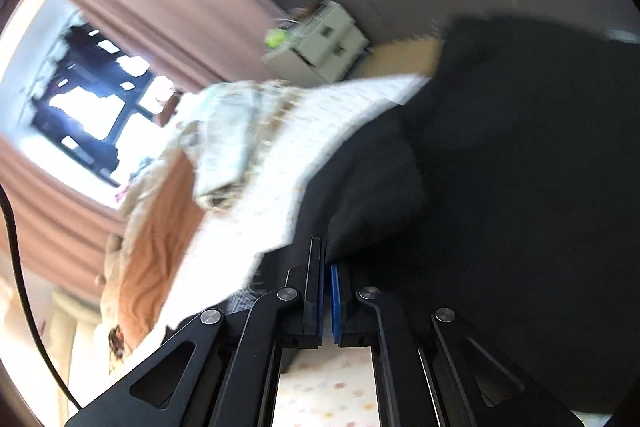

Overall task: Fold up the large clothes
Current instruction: 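Grasp the other sleeve cuff with the right tool and fold it across the body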

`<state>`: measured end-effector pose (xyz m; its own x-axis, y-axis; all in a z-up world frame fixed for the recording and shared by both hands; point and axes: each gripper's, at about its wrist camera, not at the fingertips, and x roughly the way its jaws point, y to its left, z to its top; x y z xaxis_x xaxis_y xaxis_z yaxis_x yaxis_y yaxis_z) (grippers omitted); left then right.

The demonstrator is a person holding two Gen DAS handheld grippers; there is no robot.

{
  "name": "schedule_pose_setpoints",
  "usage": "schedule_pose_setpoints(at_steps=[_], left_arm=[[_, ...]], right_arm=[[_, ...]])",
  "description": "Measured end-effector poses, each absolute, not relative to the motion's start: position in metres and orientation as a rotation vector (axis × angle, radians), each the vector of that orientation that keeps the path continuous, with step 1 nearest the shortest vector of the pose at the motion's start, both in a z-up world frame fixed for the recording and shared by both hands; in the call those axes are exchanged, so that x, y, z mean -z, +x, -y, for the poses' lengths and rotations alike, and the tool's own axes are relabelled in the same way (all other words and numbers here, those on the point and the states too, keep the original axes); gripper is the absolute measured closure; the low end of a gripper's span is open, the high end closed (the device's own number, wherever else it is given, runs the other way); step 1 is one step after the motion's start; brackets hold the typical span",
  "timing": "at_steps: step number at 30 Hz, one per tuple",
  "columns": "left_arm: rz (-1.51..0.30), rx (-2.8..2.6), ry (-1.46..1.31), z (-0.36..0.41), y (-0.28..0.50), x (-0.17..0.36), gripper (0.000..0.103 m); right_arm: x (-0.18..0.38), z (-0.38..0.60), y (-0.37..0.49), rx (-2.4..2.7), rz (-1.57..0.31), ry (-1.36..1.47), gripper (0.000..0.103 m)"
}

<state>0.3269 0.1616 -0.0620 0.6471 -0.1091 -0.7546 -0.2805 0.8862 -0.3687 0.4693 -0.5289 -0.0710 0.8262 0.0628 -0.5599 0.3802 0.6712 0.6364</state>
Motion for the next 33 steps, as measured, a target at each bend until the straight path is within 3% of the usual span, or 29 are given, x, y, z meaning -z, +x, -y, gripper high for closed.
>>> schedule_pose_setpoints(at_steps=[7,13,23,33], left_arm=[[-0.791,-0.147,-0.47,-0.204,0.291,0.02,0.019],[-0.754,-0.22,-0.451,-0.244,0.264,0.003,0.019],[-0.717,-0.239,-0.537,-0.299,0.237,0.016,0.019],[-0.701,-0.273,-0.578,-0.357,0.213,0.036,0.019]], right_arm=[[-0.03,0.452,0.471,0.054,-0.499,0.694,0.099],[-0.084,0.364,0.478,-0.071,-0.491,0.592,0.099],[-0.114,0.208,0.493,-0.271,-0.555,0.379,0.099],[-0.099,0.088,0.517,-0.361,-0.618,0.29,0.099]])
